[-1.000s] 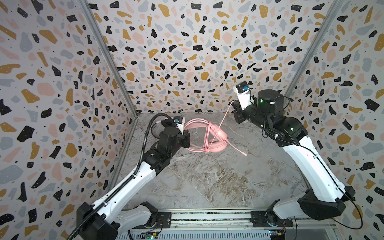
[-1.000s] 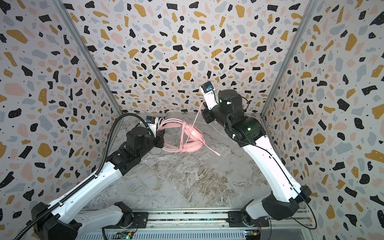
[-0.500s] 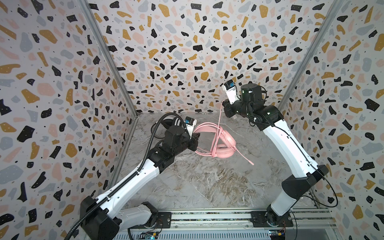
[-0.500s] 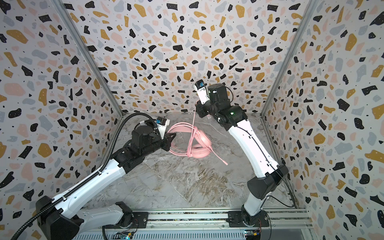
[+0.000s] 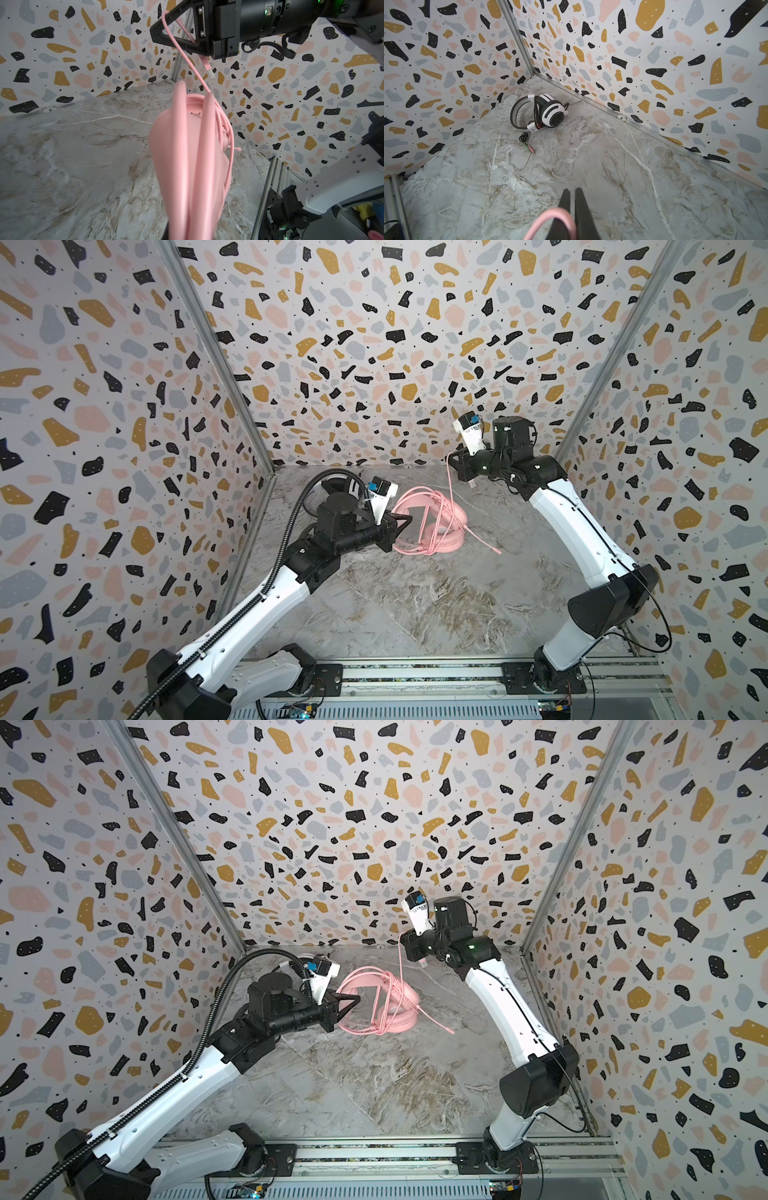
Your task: Wrap the headphones
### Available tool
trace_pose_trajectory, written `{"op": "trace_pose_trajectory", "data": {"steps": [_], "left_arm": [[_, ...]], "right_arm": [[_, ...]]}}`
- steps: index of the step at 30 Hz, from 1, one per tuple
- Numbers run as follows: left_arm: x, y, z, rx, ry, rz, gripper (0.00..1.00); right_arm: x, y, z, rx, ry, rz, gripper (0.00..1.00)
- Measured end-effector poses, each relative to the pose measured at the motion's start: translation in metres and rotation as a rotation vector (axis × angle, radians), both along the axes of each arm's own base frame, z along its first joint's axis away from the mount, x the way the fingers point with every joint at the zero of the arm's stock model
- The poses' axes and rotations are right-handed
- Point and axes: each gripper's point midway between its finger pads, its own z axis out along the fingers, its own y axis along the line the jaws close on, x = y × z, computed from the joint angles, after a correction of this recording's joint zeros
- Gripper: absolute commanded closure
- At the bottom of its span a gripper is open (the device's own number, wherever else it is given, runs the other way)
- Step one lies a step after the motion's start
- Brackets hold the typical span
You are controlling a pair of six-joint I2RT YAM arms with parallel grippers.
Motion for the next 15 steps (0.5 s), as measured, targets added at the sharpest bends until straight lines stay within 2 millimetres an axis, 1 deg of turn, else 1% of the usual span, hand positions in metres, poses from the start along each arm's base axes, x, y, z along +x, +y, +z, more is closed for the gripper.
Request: {"op": "trace_pose_trajectory", "data": {"steps": [2,5,7,10,12,15], "left_arm": [[0.000,-0.004,-0.002,-0.004,0.013,-0.015,1.00],[0.002,-0.010,-0.005,-0.017,0.041,-0.041,1.00],[0.004,-0.015,-0.001,-0.043,0.040,-0.055,1.00],[0.005,-0.020,0.013,-0.079,0.013,-0.074,1.00],[0.002,-0.022,0.024,-0.104,-0.006,-0.095,1.00],[-0.006,-0.026,0.031,-0.125,-0.004,-0.140,1.00]], "right_arm": [[-0.002,0.000,0.010,0.016,-0.014,0.012,0.92],[-0.008,0.004,0.037,0.054,-0.056,0.049,0.91],[-0.015,0.008,0.058,0.079,-0.086,0.080,0.90],[-0.020,0.013,0.082,0.110,-0.119,0.119,0.89],[-0.019,0.017,0.089,0.127,-0.130,0.138,0.88],[-0.013,0.023,0.081,0.131,-0.113,0.160,0.85]]}}
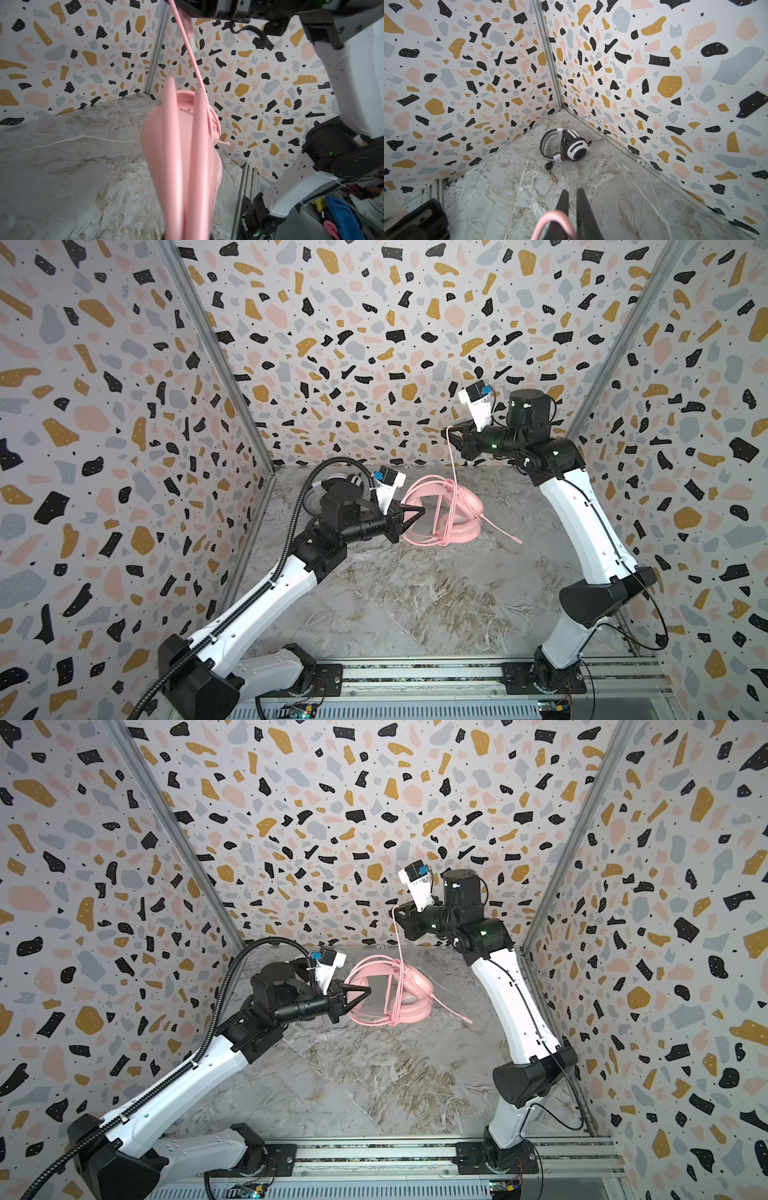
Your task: Wrap the headphones
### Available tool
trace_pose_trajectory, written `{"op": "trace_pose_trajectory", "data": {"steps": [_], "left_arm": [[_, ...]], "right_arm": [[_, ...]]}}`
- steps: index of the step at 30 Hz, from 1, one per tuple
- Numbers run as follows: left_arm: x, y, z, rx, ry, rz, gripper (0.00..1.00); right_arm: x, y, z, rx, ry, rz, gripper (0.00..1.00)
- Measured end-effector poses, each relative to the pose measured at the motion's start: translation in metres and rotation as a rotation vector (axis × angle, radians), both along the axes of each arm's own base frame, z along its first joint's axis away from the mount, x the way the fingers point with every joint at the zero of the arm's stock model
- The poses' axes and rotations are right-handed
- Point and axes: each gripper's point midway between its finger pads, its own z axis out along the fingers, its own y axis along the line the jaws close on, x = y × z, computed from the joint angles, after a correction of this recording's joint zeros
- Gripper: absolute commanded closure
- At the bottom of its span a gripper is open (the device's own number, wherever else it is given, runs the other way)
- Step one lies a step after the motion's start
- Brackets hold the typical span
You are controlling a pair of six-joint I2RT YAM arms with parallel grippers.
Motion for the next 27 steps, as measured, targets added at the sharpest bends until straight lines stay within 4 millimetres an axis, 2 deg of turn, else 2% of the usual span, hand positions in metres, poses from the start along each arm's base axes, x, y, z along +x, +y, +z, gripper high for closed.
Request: {"op": "trace_pose_trajectory", "data": {"steps": [7,10,16,21,27], "left_arm": [[-0.011,-0.004,-0.003,0.001,0.031,-0.062,1.00],[-0.015,-0.005,-0.003,0.006,0.040,-0.082,1.00],[-0.026,-0.009,0.002,0.001,0.044,-0.136,1.00],[-0.027,-0.010,0.002,0.000,0.041,-0.141,1.00],[-0.023,-0.011,0.012,-0.034,0.009,-0.126,1.00]], "right_arm": [[0.017,0.021,-0.048,-0.022,0.102,0.084,0.79],[0.019,0.026,-0.068,-0.038,0.137,0.116,0.71],[0.016,0.026,-0.082,-0.077,0.156,0.148,0.58],[0.017,0.018,-0.091,-0.135,0.165,0.110,0.59],[0.013,0.010,-0.121,-0.216,0.215,0.084,0.66]]}}
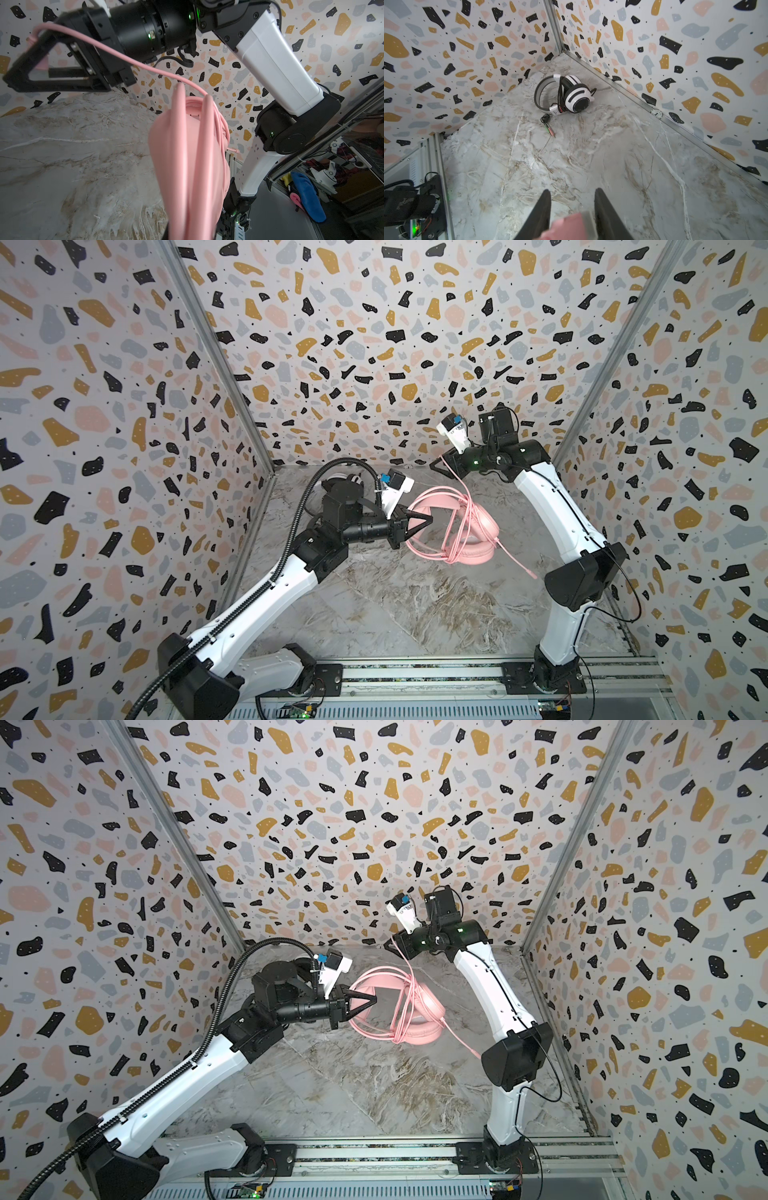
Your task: Wrap the headphones
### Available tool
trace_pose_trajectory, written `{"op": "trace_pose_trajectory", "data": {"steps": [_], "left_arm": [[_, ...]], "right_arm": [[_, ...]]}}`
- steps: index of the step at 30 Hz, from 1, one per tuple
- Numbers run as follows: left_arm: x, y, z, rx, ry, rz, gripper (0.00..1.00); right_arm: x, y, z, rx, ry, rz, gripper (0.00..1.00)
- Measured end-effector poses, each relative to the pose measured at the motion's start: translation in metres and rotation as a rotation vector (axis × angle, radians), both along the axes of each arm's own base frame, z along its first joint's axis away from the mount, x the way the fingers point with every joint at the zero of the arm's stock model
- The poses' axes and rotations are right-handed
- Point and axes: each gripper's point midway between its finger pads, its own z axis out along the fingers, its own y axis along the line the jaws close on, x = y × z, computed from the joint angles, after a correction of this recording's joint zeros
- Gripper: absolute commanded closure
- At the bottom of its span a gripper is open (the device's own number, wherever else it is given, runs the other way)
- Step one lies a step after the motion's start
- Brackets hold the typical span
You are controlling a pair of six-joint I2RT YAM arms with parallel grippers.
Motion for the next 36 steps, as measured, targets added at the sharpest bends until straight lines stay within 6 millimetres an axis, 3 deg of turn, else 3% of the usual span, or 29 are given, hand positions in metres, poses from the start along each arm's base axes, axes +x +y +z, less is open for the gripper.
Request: {"op": "trace_pose_trajectory", "data": {"steps": [5,9,15,23,29,36], "left_arm": [[0.003,0.000,0.015,-0.054,-0.030,0.009,1.00],[0.003,-0.001,0.027,-0.091,-0.063,0.007,1.00],[0.004,0.005,0.039,-0.124,-0.110,0.041,1.00],[0.014,0.021,0.057,-0.156,-0.193,0.166,1.00],[0.020,0.023,0.073,-0.219,-0.246,0.197,1.00],[0.028,0.021,0.084,-0.269,-0.283,0.219,1.00]], "right_arm": [[-0.018,0.000,-0.047,-0.010,0.118,0.041,0.66],[-0.025,0.006,-0.058,0.035,0.156,0.092,0.66],[-0.044,0.012,-0.047,0.143,0.155,0.171,0.66],[-0.071,-0.011,-0.018,0.325,0.144,0.192,0.70],[-0.080,-0.014,-0.004,0.371,0.124,0.189,0.61],[-0.075,-0.026,-0.008,0.336,0.109,0.086,0.47]]}}
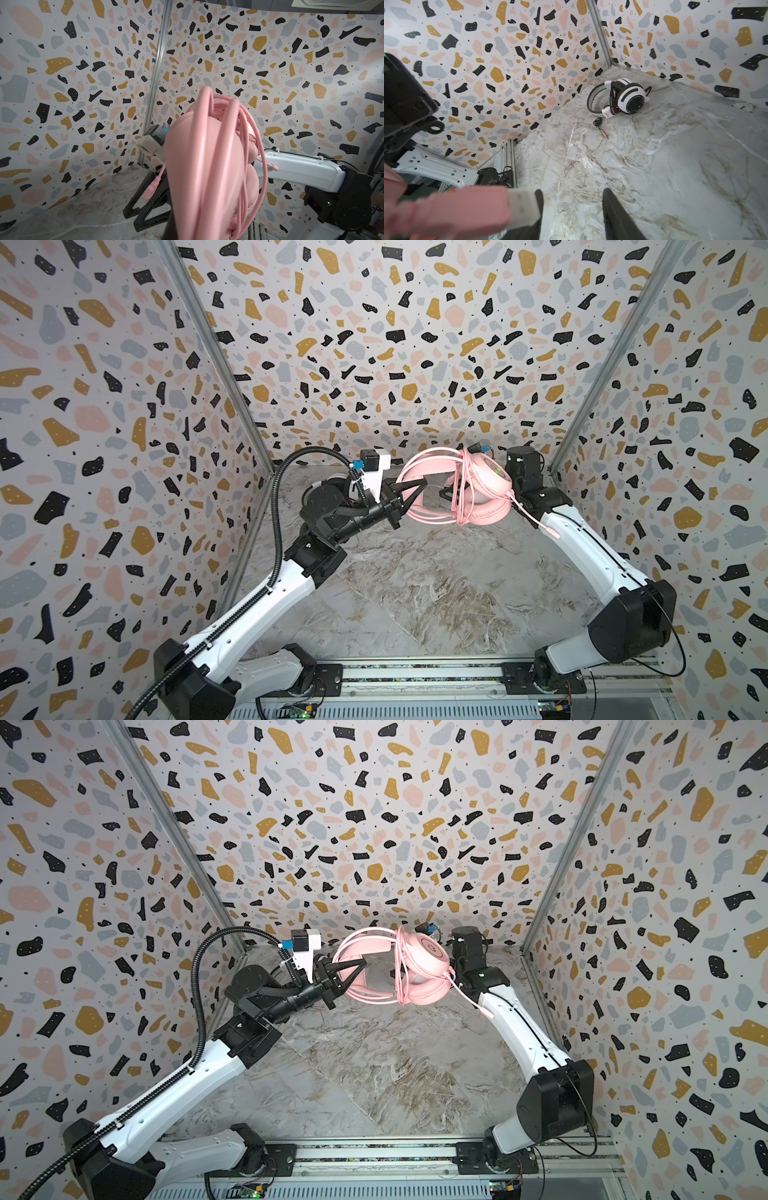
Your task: Wrap the headphones
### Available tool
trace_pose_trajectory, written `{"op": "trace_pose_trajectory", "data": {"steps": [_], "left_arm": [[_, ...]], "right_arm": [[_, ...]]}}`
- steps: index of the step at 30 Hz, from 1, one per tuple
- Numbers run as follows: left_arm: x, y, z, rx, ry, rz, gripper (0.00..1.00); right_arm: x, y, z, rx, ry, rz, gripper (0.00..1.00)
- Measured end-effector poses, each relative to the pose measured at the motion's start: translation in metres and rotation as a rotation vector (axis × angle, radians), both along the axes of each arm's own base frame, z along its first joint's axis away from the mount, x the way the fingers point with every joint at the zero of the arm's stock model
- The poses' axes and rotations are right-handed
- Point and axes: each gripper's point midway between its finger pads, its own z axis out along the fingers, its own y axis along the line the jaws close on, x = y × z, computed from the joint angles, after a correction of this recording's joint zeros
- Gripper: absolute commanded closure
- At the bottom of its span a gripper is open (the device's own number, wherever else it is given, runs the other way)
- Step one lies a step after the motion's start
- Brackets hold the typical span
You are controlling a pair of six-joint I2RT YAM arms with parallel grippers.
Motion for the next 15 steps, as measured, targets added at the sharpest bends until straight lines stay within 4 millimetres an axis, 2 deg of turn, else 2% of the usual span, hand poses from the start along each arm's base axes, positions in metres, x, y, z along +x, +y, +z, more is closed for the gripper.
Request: {"op": "trace_pose_trajectory", "data": {"steps": [6,11,15], "left_arm": [[0.008,0.000,-0.003,0.007,-0.007,0.032,1.00],[0.015,0.005,-0.002,0.012,-0.023,0.080,1.00],[0.020,0.008,-0.006,0.033,-0.025,0.118,1.00]], "right_arm": [[0.016,-0.026,-0.019,-0.090,0.032,-0.210,0.26],[0.021,-0.049,-0.028,-0.157,0.068,-0.343,0.24],[0.019,-0.083,-0.042,-0.203,0.119,-0.478,0.24]]}}
